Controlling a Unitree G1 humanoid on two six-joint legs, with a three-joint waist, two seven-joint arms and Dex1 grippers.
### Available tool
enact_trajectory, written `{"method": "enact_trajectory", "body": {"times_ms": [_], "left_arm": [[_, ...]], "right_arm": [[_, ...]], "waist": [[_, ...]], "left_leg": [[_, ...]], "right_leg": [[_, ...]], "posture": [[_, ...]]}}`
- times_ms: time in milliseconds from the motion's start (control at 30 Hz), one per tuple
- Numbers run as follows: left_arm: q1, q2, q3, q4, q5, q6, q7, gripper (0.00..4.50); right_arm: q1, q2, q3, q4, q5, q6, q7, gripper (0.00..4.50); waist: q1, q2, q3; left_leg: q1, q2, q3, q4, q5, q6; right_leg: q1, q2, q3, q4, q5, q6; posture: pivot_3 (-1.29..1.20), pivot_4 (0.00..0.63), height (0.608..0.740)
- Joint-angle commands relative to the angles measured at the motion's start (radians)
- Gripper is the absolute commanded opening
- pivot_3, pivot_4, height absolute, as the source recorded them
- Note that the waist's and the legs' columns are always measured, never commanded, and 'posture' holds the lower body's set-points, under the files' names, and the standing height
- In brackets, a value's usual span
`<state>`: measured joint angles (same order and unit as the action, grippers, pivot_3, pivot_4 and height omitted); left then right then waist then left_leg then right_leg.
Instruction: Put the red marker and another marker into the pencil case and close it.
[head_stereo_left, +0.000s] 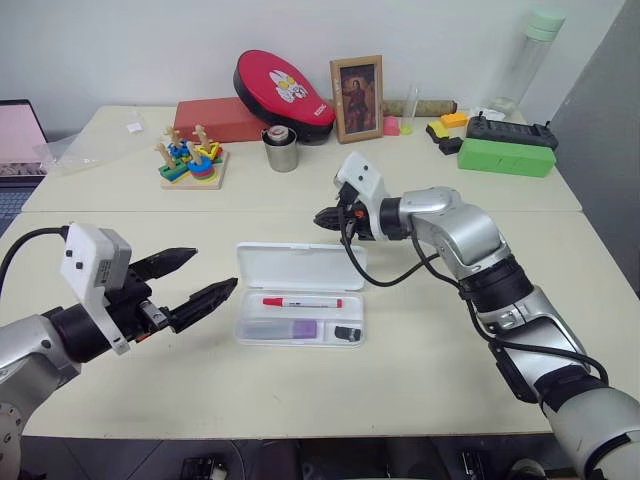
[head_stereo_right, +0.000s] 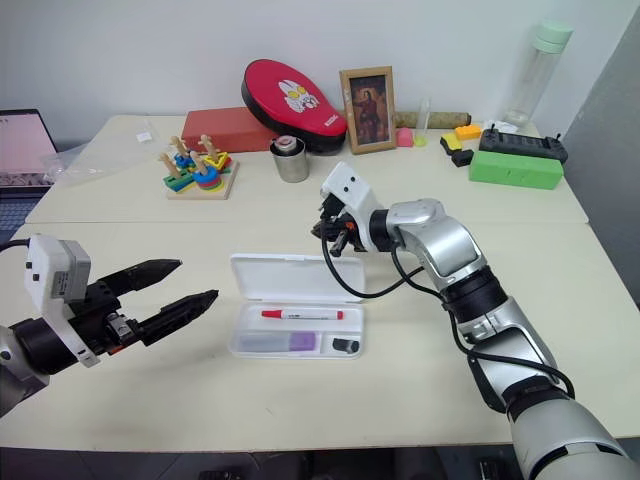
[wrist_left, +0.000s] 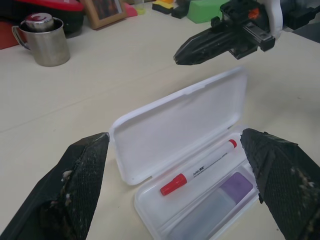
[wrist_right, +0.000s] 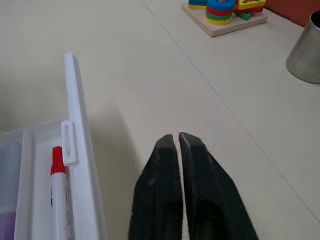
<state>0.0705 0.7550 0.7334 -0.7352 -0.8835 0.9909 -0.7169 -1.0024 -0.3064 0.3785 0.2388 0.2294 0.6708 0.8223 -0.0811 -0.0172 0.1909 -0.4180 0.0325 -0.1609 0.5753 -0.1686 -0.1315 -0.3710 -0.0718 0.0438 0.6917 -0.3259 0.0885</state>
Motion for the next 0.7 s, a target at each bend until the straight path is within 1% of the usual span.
{"method": "enact_trajectory", "body": {"times_ms": [33,100,233,333,433,533,700], "left_arm": [[0.002,0.034,0.007,0.009,-0.012,-0.040,0.005,4.50],[-0.001,0.045,-0.004,0.017,-0.019,-0.045,0.004,4.50],[0.008,0.076,-0.022,0.032,-0.023,-0.050,-0.007,4.50],[0.011,0.091,-0.031,0.043,-0.030,-0.057,-0.012,4.50],[0.019,0.120,-0.049,0.052,-0.029,-0.059,-0.040,4.50],[0.027,0.141,-0.057,0.060,-0.042,-0.054,-0.063,4.50],[0.037,0.167,-0.068,0.077,-0.034,-0.067,-0.089,4.50]], "right_arm": [[0.024,-0.030,0.021,-0.125,-0.001,0.002,0.069,0.02],[0.063,-0.070,0.052,-0.219,0.002,0.005,0.124,0.02],[0.120,-0.134,0.106,-0.314,-0.033,-0.009,0.175,0.02],[0.151,-0.153,0.116,-0.367,-0.030,-0.033,0.203,0.02],[0.213,-0.182,0.144,-0.455,-0.015,-0.078,0.263,0.02],[0.246,-0.195,0.186,-0.459,-0.061,-0.102,0.266,0.02],[0.263,-0.208,0.284,-0.411,-0.192,-0.167,0.251,0.02]], "waist": [[-0.001,0.000,0.000],[0.001,0.000,0.000],[0.000,0.000,0.000],[-0.001,0.000,0.000],[-0.002,0.000,0.000],[0.000,-0.001,0.000],[0.000,-0.001,0.000]], "left_leg": [[0.000,0.000,0.000,0.000,0.000,0.000],[0.000,0.000,0.000,0.000,0.000,0.000],[0.000,0.000,0.000,-0.001,0.000,0.000],[0.000,0.000,0.000,-0.001,0.000,0.000],[0.000,0.000,0.000,-0.001,0.000,0.000],[0.000,0.000,0.000,-0.001,0.000,0.000],[0.000,0.000,0.000,-0.001,0.000,0.000]], "right_leg": [[0.000,0.000,0.000,0.000,0.000,0.000],[0.000,0.000,0.000,0.000,0.000,0.000],[0.000,0.000,0.000,-0.001,0.000,0.000],[0.000,0.000,0.000,-0.001,0.000,0.000],[0.000,0.000,0.000,-0.001,0.000,0.000],[0.000,0.000,0.000,-0.003,0.000,0.000],[0.000,0.000,0.000,-0.002,0.000,0.000]], "posture": [[0.00,0.150,0.740],[0.00,0.150,0.740],[0.00,0.150,0.740],[0.00,0.150,0.740],[0.00,0.150,0.740],[0.00,0.150,0.740],[0.00,0.150,0.740]]}}
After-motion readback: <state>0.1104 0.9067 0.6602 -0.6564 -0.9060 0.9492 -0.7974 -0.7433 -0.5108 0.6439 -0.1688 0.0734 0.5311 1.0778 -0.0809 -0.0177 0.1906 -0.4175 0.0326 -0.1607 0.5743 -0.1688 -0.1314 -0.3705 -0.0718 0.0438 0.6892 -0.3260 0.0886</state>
